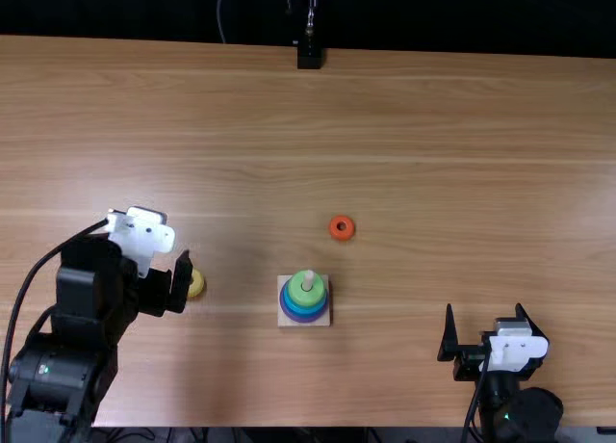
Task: Build the Hanoi tower: stack the rings onto the peg from bottom to top in this color order: purple, dark blue, light blue, dark green, light green, yellow, orange.
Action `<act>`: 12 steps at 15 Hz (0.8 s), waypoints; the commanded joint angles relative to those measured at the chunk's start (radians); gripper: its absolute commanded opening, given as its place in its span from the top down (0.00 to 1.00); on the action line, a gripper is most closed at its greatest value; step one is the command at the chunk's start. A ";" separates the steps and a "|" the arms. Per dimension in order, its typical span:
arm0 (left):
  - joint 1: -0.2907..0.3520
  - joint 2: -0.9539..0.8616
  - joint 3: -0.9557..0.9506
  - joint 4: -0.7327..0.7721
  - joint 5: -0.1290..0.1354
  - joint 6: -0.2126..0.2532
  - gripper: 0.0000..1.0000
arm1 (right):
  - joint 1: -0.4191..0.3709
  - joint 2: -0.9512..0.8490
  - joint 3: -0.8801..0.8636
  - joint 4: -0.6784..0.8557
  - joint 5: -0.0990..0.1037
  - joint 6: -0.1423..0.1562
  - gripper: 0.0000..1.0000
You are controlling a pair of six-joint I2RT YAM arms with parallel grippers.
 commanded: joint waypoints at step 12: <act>-0.048 0.530 0.119 -0.100 0.145 0.006 0.00 | -0.007 -0.013 -0.076 -0.068 0.003 -0.002 0.00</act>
